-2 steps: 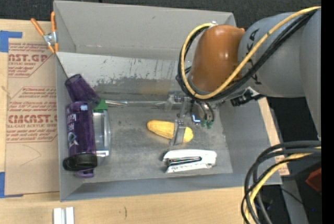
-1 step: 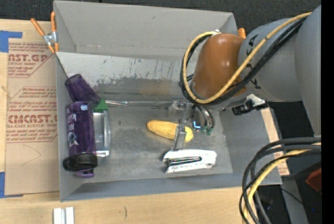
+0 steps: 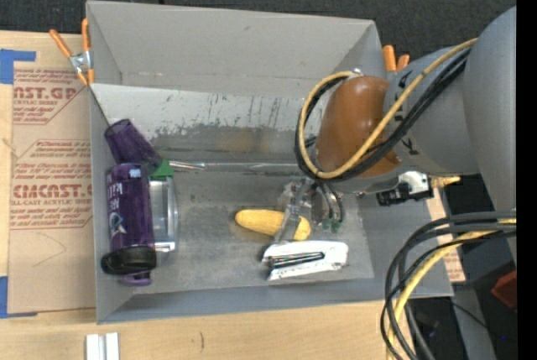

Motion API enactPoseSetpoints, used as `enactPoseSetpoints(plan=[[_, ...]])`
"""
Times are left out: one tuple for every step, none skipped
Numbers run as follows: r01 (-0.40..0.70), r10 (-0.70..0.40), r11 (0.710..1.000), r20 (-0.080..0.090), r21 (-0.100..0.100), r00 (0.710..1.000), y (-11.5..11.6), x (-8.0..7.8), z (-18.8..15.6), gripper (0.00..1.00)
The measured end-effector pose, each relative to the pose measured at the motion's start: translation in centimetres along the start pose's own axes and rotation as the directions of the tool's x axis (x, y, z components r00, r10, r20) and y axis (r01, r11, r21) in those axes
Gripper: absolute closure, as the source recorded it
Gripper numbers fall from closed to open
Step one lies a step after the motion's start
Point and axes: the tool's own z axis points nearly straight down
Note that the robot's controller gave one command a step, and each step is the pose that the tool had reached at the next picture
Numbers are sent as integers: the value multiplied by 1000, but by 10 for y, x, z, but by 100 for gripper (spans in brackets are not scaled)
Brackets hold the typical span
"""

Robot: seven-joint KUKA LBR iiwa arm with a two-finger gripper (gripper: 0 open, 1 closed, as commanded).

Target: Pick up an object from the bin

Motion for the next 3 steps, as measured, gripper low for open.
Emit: enactPoseSetpoints(plan=[[0,0,1000,0,0,1000,0,0,0,100],[12,-12,1000,-7,1,1000,-3,5,-47,100],[32,-32,999,5,-2,999,31,11,-217,100]])
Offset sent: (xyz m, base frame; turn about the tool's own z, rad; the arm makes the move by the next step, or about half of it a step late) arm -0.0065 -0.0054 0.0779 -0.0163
